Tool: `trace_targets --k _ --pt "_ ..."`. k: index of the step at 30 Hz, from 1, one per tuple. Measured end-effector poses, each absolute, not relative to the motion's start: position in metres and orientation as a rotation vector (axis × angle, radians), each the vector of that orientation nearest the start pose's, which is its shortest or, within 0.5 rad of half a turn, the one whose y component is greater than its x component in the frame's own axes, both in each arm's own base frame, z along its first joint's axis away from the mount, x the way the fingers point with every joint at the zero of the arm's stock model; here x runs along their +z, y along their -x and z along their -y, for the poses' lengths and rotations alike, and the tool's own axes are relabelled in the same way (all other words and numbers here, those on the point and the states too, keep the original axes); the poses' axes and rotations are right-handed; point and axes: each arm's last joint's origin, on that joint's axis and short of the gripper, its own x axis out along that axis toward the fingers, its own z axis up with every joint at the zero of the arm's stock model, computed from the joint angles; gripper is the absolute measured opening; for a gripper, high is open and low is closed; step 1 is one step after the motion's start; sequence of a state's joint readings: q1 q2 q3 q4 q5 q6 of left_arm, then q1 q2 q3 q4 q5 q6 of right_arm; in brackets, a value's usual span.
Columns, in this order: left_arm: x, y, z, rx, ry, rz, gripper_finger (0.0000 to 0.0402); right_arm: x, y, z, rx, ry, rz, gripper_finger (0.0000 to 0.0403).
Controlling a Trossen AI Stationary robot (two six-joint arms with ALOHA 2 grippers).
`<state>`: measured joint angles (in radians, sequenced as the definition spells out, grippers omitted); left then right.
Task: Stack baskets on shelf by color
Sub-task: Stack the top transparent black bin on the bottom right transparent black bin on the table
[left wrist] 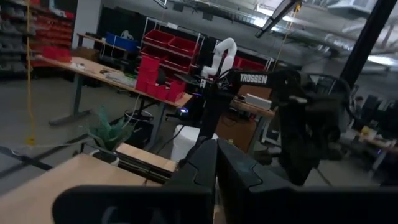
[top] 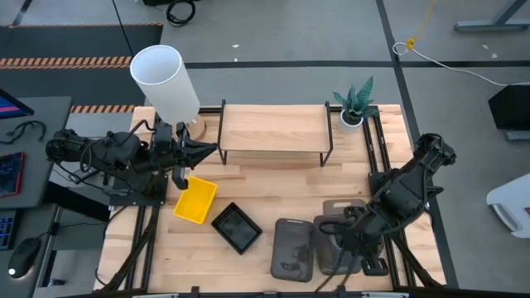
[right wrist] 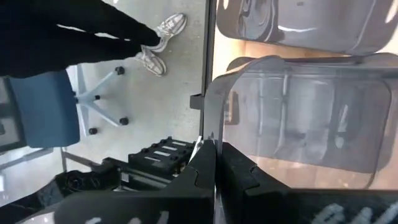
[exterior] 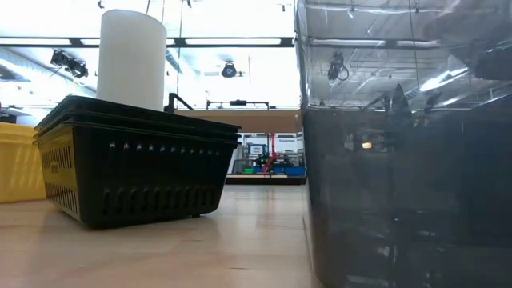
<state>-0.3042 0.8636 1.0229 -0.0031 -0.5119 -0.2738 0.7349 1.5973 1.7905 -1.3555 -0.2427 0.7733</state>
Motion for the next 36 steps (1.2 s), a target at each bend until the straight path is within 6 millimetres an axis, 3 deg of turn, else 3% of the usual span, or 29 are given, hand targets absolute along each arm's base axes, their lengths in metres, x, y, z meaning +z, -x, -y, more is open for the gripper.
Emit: trace_targets --k 14,36 --pt "0.417 -0.169 0.037 0.209 0.508 0.194 0.0019 0.360 -0.222 -0.220 0.295 -0.143 -1.418 0.0008" --pt "0.416 -0.169 0.036 0.240 0.549 0.201 0.0039 0.295 -0.233 -0.231 0.241 -0.229 -1.450 0.0008"
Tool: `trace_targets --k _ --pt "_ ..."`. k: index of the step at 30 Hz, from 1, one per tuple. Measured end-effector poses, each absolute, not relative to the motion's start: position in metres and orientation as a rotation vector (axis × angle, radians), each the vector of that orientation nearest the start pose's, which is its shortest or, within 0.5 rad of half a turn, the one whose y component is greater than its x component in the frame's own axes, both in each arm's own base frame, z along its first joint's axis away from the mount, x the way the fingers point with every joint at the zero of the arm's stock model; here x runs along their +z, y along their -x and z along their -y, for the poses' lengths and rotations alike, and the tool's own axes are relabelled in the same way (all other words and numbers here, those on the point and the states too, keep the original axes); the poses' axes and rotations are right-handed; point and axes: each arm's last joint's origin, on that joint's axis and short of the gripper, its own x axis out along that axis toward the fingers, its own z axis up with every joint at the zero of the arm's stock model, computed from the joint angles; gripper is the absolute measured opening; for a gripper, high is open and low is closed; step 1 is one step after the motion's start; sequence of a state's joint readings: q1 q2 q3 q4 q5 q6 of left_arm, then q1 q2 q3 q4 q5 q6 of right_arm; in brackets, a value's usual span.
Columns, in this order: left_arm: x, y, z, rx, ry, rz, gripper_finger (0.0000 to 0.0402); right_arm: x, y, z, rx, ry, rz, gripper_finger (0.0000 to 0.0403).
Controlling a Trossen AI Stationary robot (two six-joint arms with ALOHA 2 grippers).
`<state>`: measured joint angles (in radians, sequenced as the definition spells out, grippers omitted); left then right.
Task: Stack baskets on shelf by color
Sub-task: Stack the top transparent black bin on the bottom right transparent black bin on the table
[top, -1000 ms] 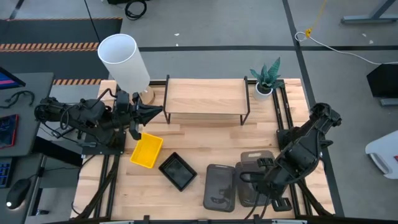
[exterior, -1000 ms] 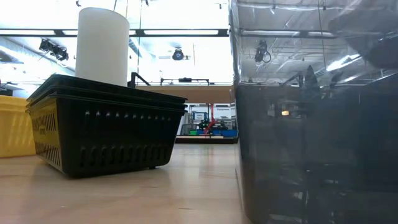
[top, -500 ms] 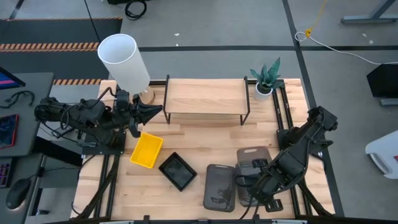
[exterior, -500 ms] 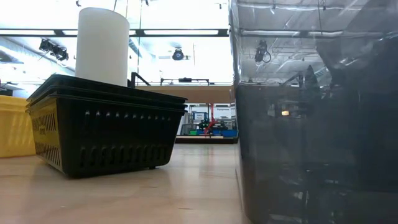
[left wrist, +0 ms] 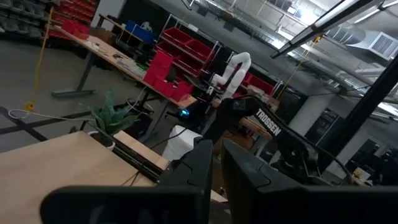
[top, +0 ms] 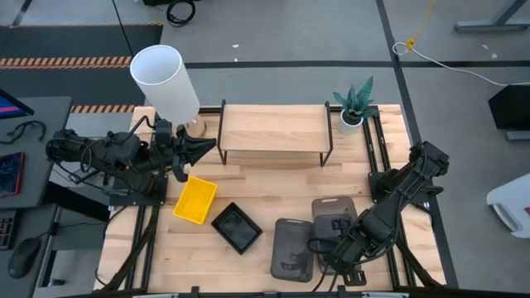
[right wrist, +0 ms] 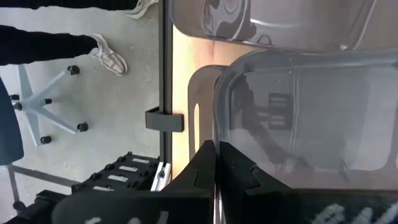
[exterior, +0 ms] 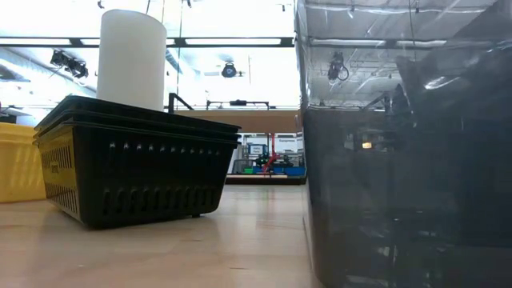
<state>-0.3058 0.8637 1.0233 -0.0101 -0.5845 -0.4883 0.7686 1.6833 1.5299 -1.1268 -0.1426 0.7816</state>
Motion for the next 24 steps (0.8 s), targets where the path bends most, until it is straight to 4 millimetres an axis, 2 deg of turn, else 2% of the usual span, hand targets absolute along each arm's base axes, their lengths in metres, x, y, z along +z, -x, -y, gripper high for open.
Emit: trace_targets --k 10,24 --pt "0.416 -0.169 0.037 0.236 0.548 0.200 0.0040 0.297 -0.217 -0.241 0.192 -0.222 -1.485 0.0006" --pt "0.416 -0.169 0.037 0.236 0.546 0.198 0.0043 0.335 -0.204 -0.254 0.172 -0.306 -1.413 0.0004"
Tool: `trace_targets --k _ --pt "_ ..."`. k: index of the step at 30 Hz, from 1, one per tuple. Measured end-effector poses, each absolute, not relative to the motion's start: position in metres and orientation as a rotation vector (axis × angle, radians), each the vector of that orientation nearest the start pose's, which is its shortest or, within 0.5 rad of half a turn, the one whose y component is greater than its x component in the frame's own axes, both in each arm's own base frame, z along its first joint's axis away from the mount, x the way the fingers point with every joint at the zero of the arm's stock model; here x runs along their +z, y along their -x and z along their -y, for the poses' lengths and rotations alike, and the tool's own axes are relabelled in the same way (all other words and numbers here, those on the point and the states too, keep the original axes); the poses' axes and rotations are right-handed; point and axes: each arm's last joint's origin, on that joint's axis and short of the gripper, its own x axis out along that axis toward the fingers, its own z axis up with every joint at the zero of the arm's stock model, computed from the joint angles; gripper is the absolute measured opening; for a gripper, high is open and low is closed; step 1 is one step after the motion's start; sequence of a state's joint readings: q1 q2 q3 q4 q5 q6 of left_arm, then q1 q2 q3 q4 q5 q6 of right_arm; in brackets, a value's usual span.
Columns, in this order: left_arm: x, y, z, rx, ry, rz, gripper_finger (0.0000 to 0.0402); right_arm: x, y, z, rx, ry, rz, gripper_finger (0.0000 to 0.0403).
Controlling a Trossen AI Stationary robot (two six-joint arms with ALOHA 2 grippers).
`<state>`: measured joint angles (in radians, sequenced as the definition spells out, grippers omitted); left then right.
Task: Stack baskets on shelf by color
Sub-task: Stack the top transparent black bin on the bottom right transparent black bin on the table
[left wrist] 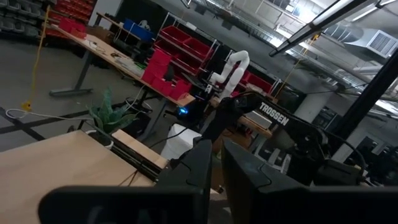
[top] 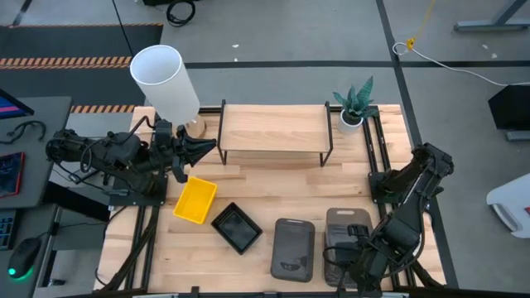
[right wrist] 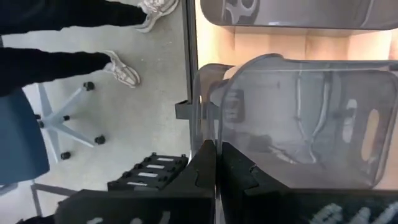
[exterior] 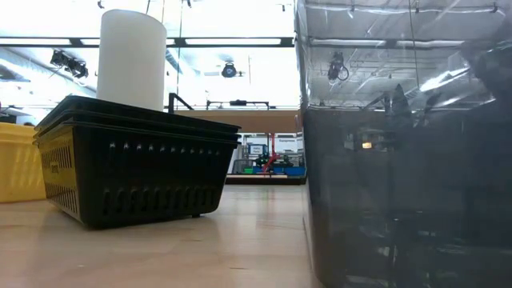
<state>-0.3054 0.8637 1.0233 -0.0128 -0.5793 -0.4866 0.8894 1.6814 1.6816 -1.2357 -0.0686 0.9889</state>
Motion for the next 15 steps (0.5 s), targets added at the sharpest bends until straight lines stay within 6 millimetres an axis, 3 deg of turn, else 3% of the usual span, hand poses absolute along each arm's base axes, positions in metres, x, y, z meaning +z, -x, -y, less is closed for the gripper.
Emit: trace_targets --k 8,15 --pt "0.416 -0.169 0.037 0.236 0.546 0.197 0.0043 0.339 -0.196 -0.249 0.101 -0.231 -1.432 0.0004" --pt "0.415 -0.169 0.037 0.236 0.543 0.190 0.0043 0.369 -0.194 -0.255 0.190 -0.316 -1.362 0.0005"
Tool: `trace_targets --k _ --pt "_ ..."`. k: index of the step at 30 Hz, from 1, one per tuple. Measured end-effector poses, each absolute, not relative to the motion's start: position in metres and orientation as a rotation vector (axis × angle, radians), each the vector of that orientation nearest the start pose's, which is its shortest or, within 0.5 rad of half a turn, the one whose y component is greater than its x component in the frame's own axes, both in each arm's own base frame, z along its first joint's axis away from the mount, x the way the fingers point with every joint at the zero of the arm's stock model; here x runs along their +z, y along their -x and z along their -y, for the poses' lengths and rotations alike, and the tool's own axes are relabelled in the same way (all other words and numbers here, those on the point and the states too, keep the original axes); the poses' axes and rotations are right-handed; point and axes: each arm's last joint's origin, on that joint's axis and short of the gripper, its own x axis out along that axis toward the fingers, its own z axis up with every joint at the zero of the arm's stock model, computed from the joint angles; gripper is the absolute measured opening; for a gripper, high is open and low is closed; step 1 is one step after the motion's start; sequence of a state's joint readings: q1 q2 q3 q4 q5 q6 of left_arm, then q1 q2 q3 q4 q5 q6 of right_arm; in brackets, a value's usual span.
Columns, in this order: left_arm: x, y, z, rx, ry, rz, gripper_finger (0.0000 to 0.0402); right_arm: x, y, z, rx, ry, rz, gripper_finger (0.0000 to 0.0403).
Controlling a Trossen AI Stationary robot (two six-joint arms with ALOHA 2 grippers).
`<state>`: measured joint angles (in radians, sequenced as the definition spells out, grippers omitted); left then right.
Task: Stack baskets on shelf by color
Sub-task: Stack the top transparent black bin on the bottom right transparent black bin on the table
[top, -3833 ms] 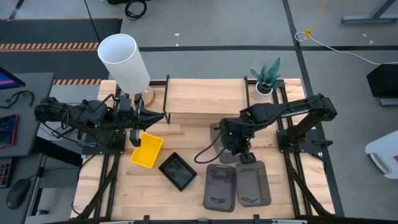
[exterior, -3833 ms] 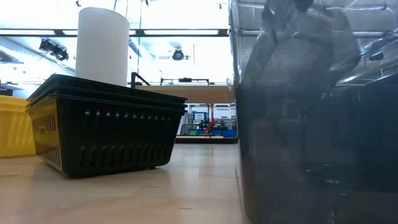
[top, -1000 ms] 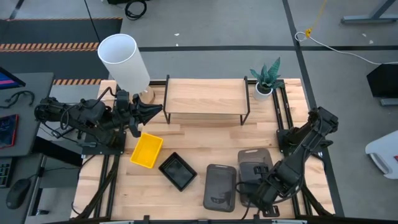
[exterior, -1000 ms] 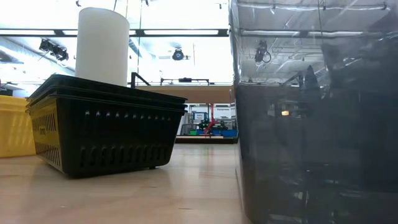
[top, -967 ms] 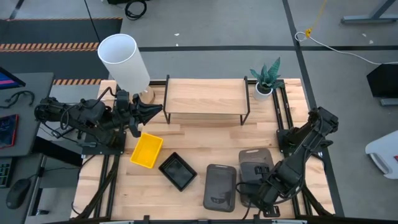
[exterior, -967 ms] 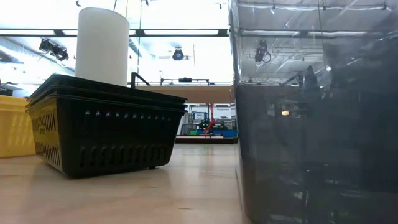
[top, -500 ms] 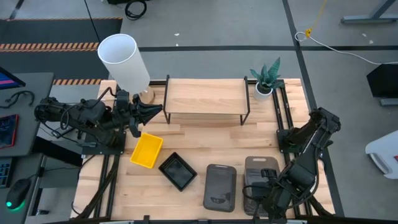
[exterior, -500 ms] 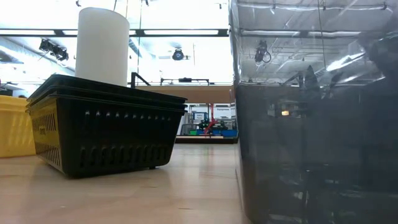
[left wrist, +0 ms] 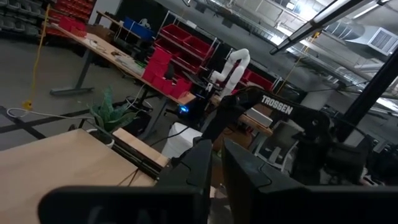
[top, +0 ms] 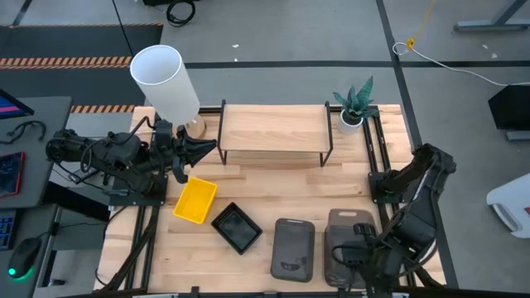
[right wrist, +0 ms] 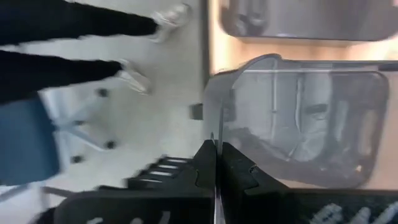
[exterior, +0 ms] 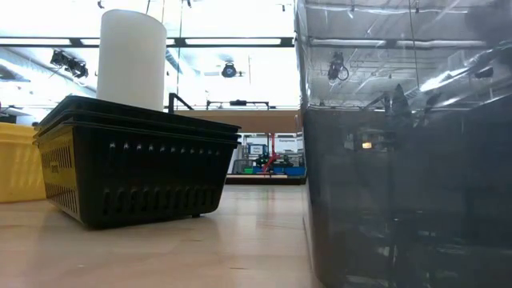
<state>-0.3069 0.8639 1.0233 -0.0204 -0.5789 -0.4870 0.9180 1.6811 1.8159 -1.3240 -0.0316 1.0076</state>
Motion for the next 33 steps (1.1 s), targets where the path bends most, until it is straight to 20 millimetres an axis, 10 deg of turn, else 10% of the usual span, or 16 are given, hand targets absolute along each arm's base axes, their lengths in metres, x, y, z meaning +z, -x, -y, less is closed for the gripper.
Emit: trace_targets --k 12,33 --pt "0.415 -0.169 0.037 0.235 0.550 0.191 0.0045 0.357 -0.192 -0.271 0.213 -0.419 -1.344 0.0005" --pt "0.415 -0.169 0.037 0.235 0.546 0.192 0.0040 0.272 -0.196 -0.262 0.082 -0.301 -1.462 0.0005"
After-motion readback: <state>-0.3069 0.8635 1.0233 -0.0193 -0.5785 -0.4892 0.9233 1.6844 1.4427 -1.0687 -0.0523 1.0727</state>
